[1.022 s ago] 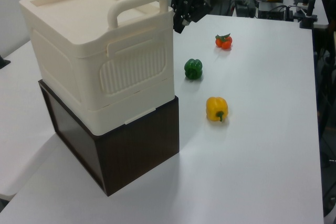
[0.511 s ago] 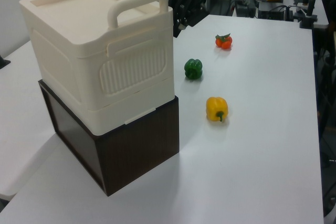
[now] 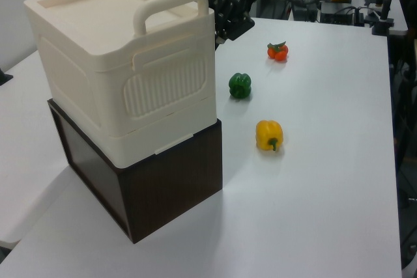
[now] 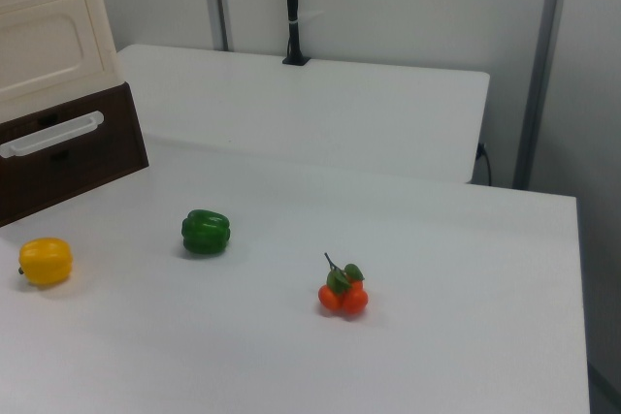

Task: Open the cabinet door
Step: 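Move the gripper down to the orange handle on the cream door, then pull the door handle outward, swinging the cream door open on its hinge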

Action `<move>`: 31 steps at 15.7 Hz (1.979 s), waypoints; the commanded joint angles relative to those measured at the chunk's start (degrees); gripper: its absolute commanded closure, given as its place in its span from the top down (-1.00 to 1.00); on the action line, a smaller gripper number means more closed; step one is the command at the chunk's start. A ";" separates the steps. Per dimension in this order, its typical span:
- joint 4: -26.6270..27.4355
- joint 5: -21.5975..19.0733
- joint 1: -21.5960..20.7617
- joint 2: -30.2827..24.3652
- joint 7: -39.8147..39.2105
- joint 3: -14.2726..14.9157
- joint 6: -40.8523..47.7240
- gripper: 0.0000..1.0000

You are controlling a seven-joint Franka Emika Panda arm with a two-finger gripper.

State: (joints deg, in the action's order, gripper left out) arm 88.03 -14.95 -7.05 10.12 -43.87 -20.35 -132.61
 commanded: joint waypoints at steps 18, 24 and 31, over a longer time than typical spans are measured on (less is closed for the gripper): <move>3.47 0.97 4.58 -4.58 -0.43 0.67 10.61 -1.00; 3.55 0.97 5.11 -5.02 -0.51 4.00 12.72 -1.00; 3.29 0.97 5.38 -5.64 -1.21 9.36 14.39 -1.00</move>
State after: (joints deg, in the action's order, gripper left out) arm 89.59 -14.43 -1.77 4.34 -43.75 -13.80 -116.35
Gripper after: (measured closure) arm 0.859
